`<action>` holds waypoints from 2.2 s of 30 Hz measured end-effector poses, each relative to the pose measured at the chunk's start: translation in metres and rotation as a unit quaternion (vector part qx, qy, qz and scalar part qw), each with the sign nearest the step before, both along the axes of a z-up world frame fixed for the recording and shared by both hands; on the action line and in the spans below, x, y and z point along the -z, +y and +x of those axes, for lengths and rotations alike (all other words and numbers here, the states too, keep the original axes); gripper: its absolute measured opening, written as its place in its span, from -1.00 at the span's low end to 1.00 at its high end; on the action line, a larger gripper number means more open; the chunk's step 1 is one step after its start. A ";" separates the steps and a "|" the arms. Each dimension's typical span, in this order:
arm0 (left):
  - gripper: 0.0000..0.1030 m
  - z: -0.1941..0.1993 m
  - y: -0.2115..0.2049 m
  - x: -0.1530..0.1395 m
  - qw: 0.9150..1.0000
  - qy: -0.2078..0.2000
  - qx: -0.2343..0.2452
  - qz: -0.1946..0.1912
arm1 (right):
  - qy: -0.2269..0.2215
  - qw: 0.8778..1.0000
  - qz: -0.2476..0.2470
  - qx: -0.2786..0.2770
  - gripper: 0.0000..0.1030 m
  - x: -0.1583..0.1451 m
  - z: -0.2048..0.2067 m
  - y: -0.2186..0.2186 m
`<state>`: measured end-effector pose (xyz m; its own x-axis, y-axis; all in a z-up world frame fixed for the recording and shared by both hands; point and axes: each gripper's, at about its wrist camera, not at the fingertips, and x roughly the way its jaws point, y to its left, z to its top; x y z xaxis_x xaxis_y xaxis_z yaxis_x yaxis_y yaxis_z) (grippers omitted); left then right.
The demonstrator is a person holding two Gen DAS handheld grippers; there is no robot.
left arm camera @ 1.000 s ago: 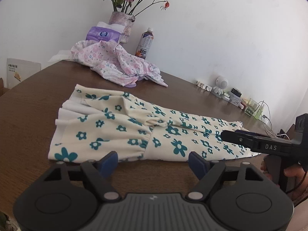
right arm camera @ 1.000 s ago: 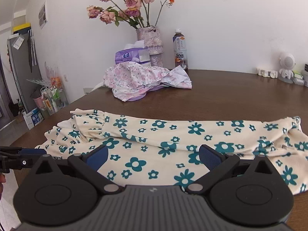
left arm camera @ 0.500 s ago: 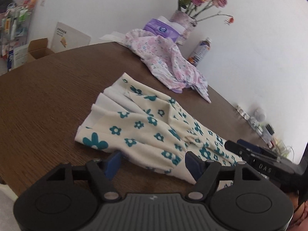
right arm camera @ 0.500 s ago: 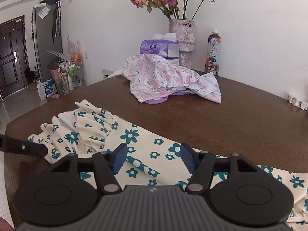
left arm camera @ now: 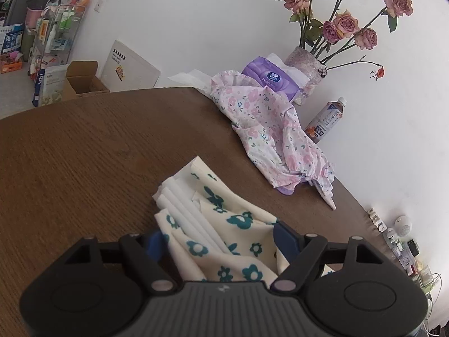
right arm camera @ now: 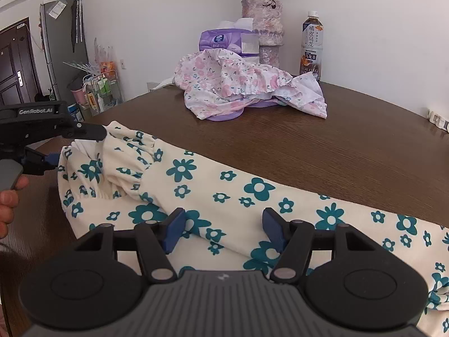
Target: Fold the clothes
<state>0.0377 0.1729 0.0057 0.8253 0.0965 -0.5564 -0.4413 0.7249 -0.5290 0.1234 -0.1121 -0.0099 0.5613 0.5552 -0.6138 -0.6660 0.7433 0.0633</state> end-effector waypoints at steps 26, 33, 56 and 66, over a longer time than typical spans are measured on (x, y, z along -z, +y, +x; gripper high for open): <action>-0.83 0.009 -0.021 -0.002 0.991 -0.034 0.037 0.125 | 0.008 0.993 0.061 0.103 0.18 -0.012 0.012 -0.051; -0.83 0.004 -0.025 -0.005 0.988 -0.039 0.042 0.141 | 0.013 0.992 0.060 0.106 0.17 -0.008 0.013 -0.053; -0.83 0.014 0.001 0.015 0.999 -0.022 0.031 0.009 | 0.018 0.982 0.091 0.167 0.18 -0.007 0.018 -0.092; -0.85 0.003 -0.047 -0.022 0.972 -0.061 0.077 0.213 | 0.012 0.975 0.111 0.190 0.18 -0.009 0.014 -0.114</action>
